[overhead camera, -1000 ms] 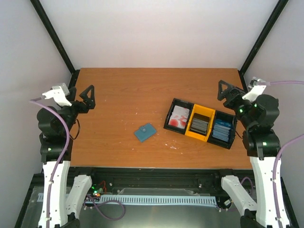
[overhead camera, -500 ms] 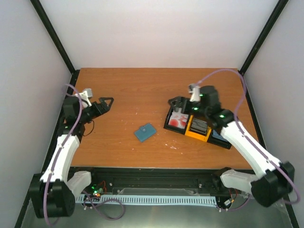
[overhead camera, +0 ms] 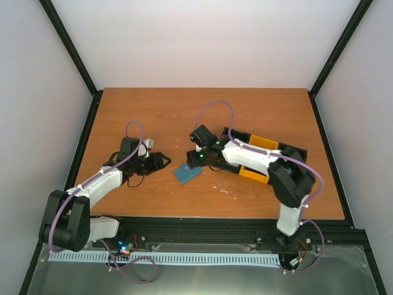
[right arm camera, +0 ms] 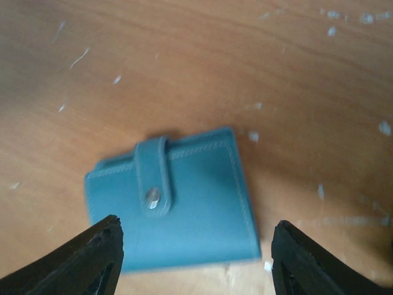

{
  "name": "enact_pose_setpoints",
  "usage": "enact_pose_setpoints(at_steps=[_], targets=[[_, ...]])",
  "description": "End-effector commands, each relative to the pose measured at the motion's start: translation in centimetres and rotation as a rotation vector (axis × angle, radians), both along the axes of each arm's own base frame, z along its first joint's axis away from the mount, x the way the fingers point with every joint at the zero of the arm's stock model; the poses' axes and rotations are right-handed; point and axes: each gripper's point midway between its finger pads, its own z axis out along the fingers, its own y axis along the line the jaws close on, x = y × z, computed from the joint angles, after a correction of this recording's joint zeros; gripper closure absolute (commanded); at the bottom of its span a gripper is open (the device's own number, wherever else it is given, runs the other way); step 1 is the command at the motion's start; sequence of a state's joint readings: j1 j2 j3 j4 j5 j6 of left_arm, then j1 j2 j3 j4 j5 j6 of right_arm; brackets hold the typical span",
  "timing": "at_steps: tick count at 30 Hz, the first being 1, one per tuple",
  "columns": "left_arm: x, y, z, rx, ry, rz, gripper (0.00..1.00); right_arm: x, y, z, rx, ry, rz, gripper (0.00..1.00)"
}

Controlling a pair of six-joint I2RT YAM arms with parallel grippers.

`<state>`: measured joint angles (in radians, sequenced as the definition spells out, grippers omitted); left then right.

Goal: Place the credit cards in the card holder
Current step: Adjust the card holder at the center of the board.

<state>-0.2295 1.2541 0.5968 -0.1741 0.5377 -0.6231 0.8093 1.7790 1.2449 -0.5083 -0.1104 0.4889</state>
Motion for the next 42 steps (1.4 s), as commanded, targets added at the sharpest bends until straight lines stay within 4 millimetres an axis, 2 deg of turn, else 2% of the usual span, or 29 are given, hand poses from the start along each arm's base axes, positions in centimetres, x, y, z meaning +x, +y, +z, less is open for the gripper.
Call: enact_pose_setpoints(at_steps=[1,3,6,10,14,17,20,25,28,30,31,32,35,38,40,42], targets=[[-0.4,1.4,-1.4,0.035,0.021,0.095,0.36,3.1,1.4,-0.6,-0.073,-0.058,0.012,0.37],[-1.0,2.2,-1.8,0.078,0.049,0.125,0.36,4.2,2.3,-1.3,-0.096,-0.069,0.015,0.4],[-1.2,2.9,-1.4,0.106,0.036,0.145,0.35,5.7,3.2,-2.2,-0.117,-0.089,0.011,0.4],[-1.5,2.6,-1.1,0.083,0.027,0.138,0.34,6.0,4.6,-4.0,-0.132,-0.033,0.051,0.41],[-1.6,2.9,-0.6,0.089,0.004,0.145,0.33,5.5,2.2,-5.5,-0.245,-0.009,0.019,0.56],[-1.8,3.1,-0.3,0.092,-0.015,0.148,0.33,4.2,0.5,-6.3,-0.308,0.01,0.033,0.66],[-2.0,3.0,-0.1,0.086,-0.023,0.147,0.32,2.3,-0.6,-6.8,-0.394,0.017,0.092,0.69],[-2.5,2.5,0.0,0.053,-0.03,0.117,0.31,-2.0,-1.8,-7.1,-0.512,0.079,0.162,0.7],[-3.2,2.1,-0.5,0.026,-0.003,0.1,0.3,-4.6,-2.4,-6.9,-0.495,0.13,0.15,0.7],[-3.8,2.0,-1.2,0.009,0.026,0.104,0.3,-6.1,-1.8,-6.6,-0.405,0.172,0.149,0.7],[-4.2,2.0,-1.6,0.001,0.046,0.112,0.3,-6.4,-0.5,-5.7,-0.309,0.171,0.157,0.7],[-4.5,2.0,-2.0,-0.002,0.064,0.117,0.3,-6.8,-0.4,-5.8,-0.284,0.178,0.155,0.68],[-5.3,2.1,-3.3,-0.006,0.123,0.123,0.31,-5.9,0.6,-3.8,-0.208,0.124,0.117,0.62],[-5.8,1.4,-3.6,-0.042,0.141,0.094,0.33,-3.9,-0.7,-1.5,-0.263,0.023,0.009,0.56],[-5.9,0.8,-3.4,-0.08,0.144,0.074,0.33,-4.0,-0.1,-0.7,-0.259,0.008,0.038,0.56],[-5.5,0.1,-2.7,-0.127,0.122,0.049,0.33,-4.7,1.1,-0.8,-0.265,0.019,0.099,0.52]])
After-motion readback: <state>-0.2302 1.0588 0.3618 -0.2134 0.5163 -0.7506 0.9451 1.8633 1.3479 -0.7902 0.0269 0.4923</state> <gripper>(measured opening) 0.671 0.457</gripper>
